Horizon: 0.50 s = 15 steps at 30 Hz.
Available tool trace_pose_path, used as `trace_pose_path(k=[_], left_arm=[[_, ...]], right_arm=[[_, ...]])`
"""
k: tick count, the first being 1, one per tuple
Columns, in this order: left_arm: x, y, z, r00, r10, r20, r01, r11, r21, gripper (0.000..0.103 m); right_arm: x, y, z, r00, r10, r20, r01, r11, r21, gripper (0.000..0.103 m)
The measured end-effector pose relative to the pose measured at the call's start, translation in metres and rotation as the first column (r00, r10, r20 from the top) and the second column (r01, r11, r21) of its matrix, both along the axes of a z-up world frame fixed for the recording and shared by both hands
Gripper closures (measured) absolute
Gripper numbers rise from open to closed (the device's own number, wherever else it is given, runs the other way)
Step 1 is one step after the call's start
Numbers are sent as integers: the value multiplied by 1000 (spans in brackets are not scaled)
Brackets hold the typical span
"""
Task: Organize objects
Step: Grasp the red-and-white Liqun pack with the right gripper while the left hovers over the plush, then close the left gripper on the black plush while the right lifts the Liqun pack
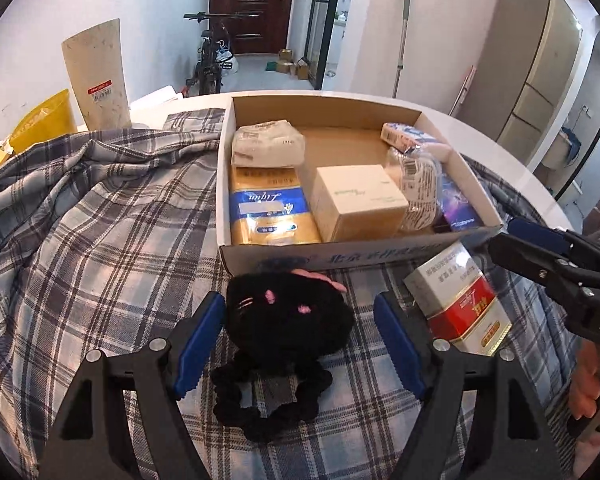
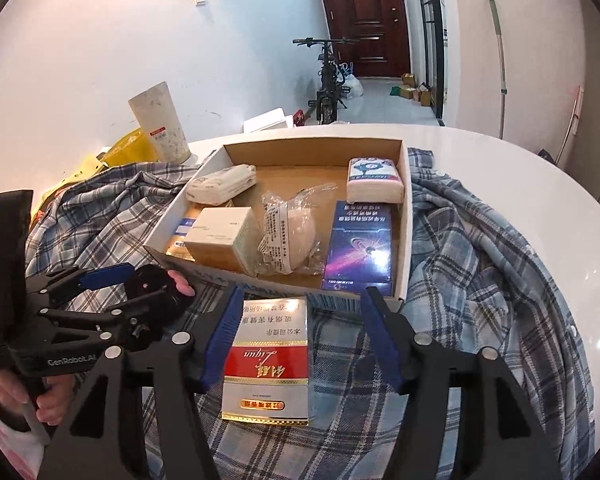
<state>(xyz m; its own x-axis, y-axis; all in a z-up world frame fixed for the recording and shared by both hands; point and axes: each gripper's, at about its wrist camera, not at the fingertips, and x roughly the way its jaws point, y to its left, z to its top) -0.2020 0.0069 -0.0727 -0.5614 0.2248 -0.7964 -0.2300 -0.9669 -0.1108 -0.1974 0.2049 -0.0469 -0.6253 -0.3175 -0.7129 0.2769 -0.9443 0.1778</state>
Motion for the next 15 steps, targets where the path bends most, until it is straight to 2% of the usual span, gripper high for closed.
trace_pose_path(k=[2, 3, 4, 5, 10, 12, 15], left_arm=[[1, 2, -1, 1000, -4, -3, 4, 1000, -8, 28], [1, 2, 0, 1000, -1, -7, 1, 1000, -12, 46], [1, 1, -1, 1000, 5, -7, -5, 1000, -18, 52], [1, 0, 1, 1000, 7, -7, -7, 1000, -9, 52], [6, -4, 11, 999, 11, -40, -11, 1000, 9, 73], [10, -4, 17, 998, -1, -55, 2, 1000, 15, 75], [13, 1, 20, 997, -20, -70, 19, 1000, -14, 75]], right_arm=[[0, -1, 0, 1000, 2, 0, -2, 1000, 2, 40], [1, -1, 0, 1000, 2, -2, -2, 1000, 2, 40], [1, -1, 0, 1000, 4, -3, -4, 1000, 3, 40], [2, -1, 0, 1000, 5, -4, -5, 1000, 4, 40], [2, -1, 1, 1000, 0, -9, 0, 1000, 8, 40], [4, 0, 3, 1000, 1, -19, -1, 1000, -4, 40], [6, -1, 6, 999, 3, -37, -3, 1000, 7, 40]])
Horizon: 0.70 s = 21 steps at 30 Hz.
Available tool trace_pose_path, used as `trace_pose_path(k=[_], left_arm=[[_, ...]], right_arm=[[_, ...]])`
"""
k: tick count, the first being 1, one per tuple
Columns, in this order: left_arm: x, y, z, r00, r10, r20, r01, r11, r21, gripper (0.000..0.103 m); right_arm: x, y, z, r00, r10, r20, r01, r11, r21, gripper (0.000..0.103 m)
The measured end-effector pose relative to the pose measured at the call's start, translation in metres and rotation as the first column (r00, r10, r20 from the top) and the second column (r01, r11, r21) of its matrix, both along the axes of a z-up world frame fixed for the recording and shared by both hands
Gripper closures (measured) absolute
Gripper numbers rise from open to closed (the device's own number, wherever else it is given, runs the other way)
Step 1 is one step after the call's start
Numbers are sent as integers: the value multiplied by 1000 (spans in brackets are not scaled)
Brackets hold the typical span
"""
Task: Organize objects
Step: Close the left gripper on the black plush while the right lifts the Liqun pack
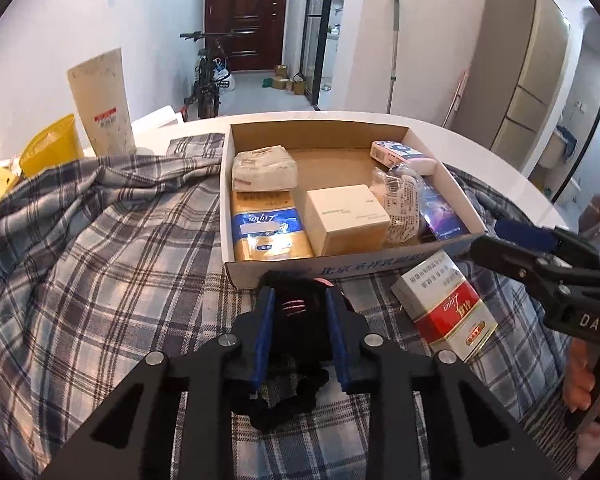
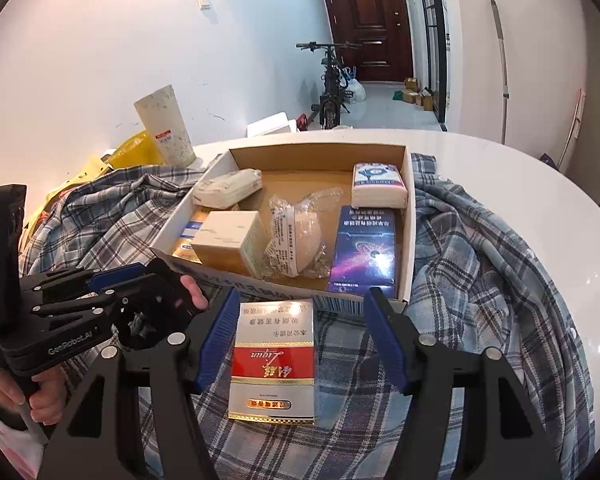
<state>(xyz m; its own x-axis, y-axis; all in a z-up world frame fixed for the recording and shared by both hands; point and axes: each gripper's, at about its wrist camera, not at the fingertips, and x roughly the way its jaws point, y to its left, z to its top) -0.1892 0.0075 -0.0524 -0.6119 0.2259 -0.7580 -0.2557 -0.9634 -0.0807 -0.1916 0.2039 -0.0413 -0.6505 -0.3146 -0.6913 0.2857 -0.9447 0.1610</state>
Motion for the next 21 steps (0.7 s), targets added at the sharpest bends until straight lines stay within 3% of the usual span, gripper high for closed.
trace_pose_path(k=[2, 5, 13, 14, 15, 16, 21], left_arm=[[0, 4, -2, 1000, -5, 0, 5, 1000, -21, 71], [-3, 7, -10, 1000, -4, 12, 5, 999, -45, 19], [-10, 12, -27, 997, -14, 72, 20, 997, -76, 19], [-12, 13, -30, 996, -10, 88, 18, 996, -86, 21], [-14, 13, -33, 995, -10, 101, 19, 996, -89, 36], [-16, 13, -36, 993, -6, 116, 17, 995, -94, 44], [-13, 6, -29, 996, 22, 89, -15, 997, -72, 53]], right_arm=[[0, 0, 0, 1000, -3, 0, 3, 1000, 5, 40], [-1, 0, -2, 1000, 1, 12, -1, 1000, 0, 40], [-2, -1, -3, 1000, 7, 16, -7, 1000, -1, 40], [-2, -1, -3, 1000, 8, 19, -8, 1000, -1, 40], [-2, -1, -3, 1000, 9, 20, -9, 1000, -1, 40], [-2, -1, -3, 1000, 9, 21, -9, 1000, 0, 40], [-1, -3, -3, 1000, 16, 21, -16, 1000, 4, 40]])
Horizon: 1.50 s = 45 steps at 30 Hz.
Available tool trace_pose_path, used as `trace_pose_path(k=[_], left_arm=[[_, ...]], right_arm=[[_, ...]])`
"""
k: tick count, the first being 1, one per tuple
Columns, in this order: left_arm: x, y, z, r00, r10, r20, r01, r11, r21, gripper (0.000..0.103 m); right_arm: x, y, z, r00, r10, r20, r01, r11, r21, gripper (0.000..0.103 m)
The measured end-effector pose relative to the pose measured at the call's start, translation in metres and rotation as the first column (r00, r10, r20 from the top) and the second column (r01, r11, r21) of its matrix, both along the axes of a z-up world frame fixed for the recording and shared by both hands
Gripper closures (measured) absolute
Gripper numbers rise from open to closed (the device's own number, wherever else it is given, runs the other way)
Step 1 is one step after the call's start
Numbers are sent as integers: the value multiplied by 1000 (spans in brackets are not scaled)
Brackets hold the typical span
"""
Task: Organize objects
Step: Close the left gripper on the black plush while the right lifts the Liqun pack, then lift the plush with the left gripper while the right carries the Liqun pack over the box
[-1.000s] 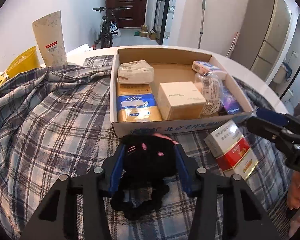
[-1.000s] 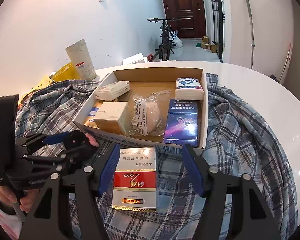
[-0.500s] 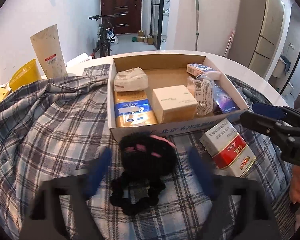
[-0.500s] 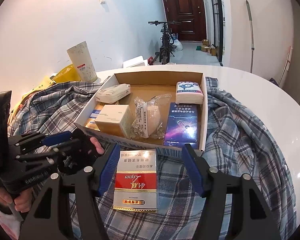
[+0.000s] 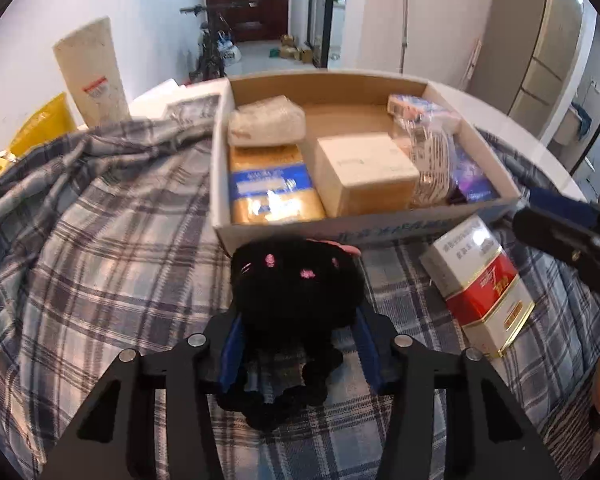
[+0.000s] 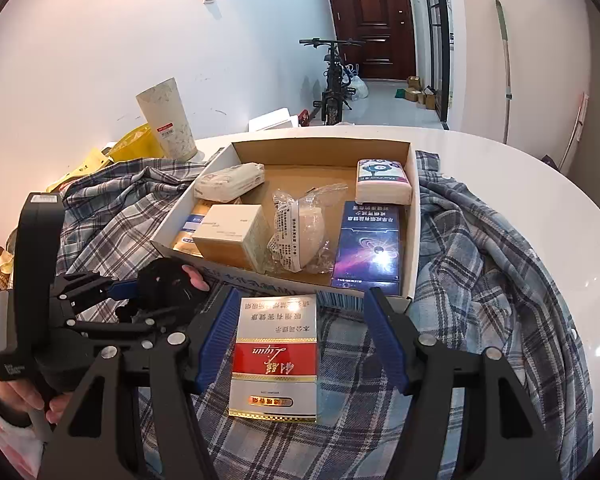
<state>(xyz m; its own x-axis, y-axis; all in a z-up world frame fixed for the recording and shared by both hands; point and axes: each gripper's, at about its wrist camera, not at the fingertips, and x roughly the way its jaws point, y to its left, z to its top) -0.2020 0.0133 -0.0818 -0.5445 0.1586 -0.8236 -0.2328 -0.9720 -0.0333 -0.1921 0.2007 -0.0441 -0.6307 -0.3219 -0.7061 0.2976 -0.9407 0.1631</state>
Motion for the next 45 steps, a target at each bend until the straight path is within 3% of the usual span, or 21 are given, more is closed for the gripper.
trace_pose_path(k=[6, 11, 15, 20, 31, 35, 41, 45], left_arm=[[21, -1, 36, 985, -8, -170, 17, 998, 53, 54], [37, -11, 66, 942, 53, -332, -10, 992, 129, 54], [39, -25, 79, 918, 118, -380, -44, 979, 198, 54], [41, -31, 83, 911, 143, -387, -64, 976, 210, 54], [40, -28, 78, 923, 123, -365, -51, 978, 201, 54], [39, -28, 78, 923, 124, -364, -51, 978, 203, 54], [39, -32, 78, 919, 143, -368, -63, 973, 221, 54], [40, -33, 79, 922, 132, -363, -50, 973, 226, 54]], right_arm=[[4, -2, 3, 1000, 7, -13, -7, 1000, -5, 40], [6, -14, -5, 999, 48, 16, -48, 999, 13, 40], [7, -20, -9, 998, 61, 22, -61, 997, 37, 40], [4, -23, -21, 995, 69, 72, -72, 997, 33, 40], [1, -35, -42, 990, 76, 116, -89, 990, 109, 40], [0, -35, -43, 990, 74, 122, -88, 989, 116, 47], [6, -32, -32, 993, 87, 84, -94, 991, 91, 47], [13, -27, -16, 995, 96, 12, -96, 994, 45, 47]])
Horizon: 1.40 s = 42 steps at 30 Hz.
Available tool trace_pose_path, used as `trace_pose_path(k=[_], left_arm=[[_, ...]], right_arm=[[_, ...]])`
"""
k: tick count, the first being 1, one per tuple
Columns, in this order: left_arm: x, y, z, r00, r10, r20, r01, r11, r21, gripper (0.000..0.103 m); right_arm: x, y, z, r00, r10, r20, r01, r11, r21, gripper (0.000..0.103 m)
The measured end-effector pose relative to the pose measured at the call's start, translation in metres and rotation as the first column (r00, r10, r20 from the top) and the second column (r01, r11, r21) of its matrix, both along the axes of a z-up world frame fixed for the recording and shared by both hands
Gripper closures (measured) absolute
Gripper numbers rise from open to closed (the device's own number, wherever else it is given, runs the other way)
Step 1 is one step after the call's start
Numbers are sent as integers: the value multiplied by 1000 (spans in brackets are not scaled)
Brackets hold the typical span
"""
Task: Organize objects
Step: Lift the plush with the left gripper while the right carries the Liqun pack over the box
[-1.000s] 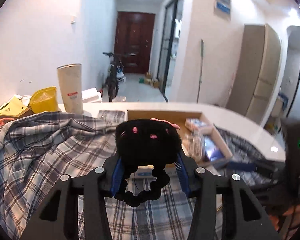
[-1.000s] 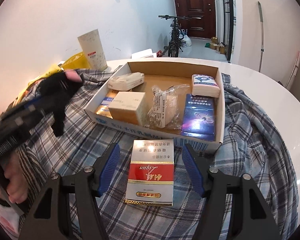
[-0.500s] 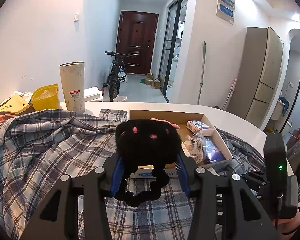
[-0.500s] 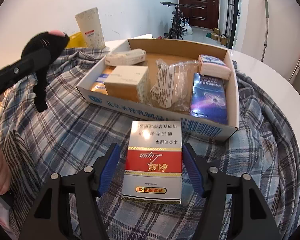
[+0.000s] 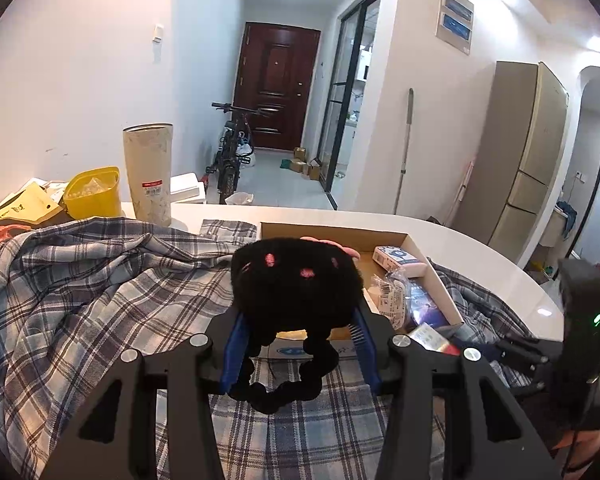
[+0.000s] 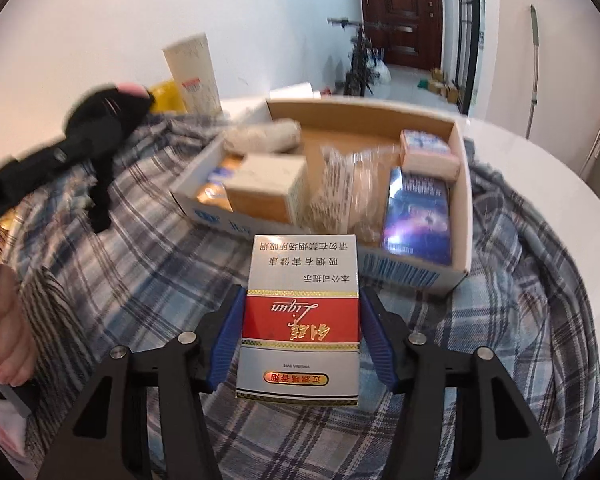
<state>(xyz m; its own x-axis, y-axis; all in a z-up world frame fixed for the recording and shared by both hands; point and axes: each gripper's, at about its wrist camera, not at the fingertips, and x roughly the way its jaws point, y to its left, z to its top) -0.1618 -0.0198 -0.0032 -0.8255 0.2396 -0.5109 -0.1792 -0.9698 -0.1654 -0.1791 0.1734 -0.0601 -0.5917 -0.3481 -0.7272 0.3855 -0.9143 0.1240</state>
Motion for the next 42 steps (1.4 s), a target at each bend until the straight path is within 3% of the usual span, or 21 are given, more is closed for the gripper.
trace_pose_path(k=[8, 19, 23, 29, 33, 38, 42], left_arm=[[5, 7, 3, 1000, 1, -30, -2, 999, -45, 54], [-5, -1, -5, 999, 26, 25, -25, 1000, -13, 54], [-2, 2, -3, 1000, 11, 18, -11, 1000, -16, 54], [3, 5, 3, 1000, 4, -2, -4, 1000, -24, 54], [-2, 1, 18, 1000, -2, 15, 2, 1000, 15, 54], [-4, 18, 56, 999, -6, -47, 2, 995, -102, 54], [-18, 25, 84, 994, -48, -101, 46, 999, -22, 54]], right_arm=[[-1, 7, 15, 997, -25, -67, 23, 999, -28, 48], [-10, -4, -18, 997, 10, 81, -15, 998, 63, 48], [-11, -4, -22, 995, 8, 96, -14, 998, 67, 48], [7, 3, 13, 997, 6, -71, -7, 1000, -7, 48], [-1, 17, 31, 998, -33, -58, 27, 995, -92, 49], [-12, 22, 66, 991, -81, -103, 73, 994, -83, 48], [-21, 25, 104, 974, -123, -188, 106, 990, -97, 48]])
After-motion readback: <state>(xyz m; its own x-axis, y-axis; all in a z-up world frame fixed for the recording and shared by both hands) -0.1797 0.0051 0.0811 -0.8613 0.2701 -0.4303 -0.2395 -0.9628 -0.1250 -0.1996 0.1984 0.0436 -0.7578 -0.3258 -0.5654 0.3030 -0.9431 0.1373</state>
